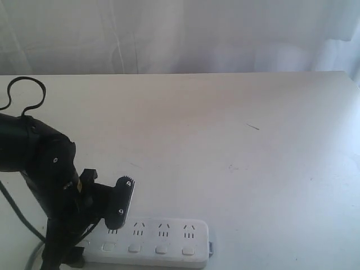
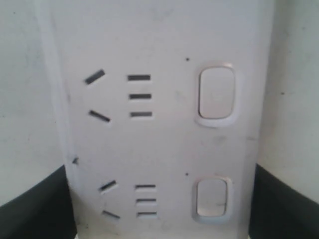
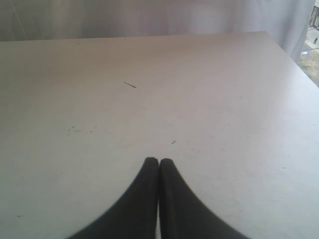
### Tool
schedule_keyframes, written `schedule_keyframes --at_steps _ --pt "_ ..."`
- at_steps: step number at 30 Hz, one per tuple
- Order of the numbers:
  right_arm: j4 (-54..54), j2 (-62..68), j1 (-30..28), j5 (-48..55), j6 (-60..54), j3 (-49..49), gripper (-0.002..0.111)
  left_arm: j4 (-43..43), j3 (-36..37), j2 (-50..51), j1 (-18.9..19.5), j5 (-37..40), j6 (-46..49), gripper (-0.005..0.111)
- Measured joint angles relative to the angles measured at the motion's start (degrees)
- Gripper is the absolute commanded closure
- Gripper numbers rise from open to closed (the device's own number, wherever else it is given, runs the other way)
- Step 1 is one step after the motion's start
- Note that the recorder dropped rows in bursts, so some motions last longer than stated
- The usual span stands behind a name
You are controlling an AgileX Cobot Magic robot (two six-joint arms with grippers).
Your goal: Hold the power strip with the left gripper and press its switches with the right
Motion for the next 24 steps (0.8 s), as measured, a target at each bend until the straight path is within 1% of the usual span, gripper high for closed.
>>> schedule_keyframes --at_steps 8,11,13,16,19,24 --pt "0.00 0.00 0.00 0.00 0.00 0.00 0.108 -0.11 0.07 0.00 0.00 -1.11 -0.33 0.106" --pt "0.00 0.00 0.00 0.00 0.00 0.00 0.108 -0.51 -0.06 -0.35 0.00 -5.62 -2.28 0.107" --pt "0.00 0.00 0.00 0.00 0.00 0.00 0.108 -1.10 -1.27 -0.21 0.00 -9.97 -3.22 0.107" --pt "0.00 0.00 0.00 0.00 0.00 0.00 0.108 -1.20 -3.73 1.23 0.11 -13.31 -3.78 0.107" --pt "0.00 0.00 0.00 0.00 0.00 0.00 0.108 -1.20 -6.95 2.26 0.98 -13.00 -3.78 0.107" --pt "0.00 0.00 0.00 0.00 0.00 0.00 0.108 -1.01 -12.93 2.25 4.15 -7.82 -0.77 0.107"
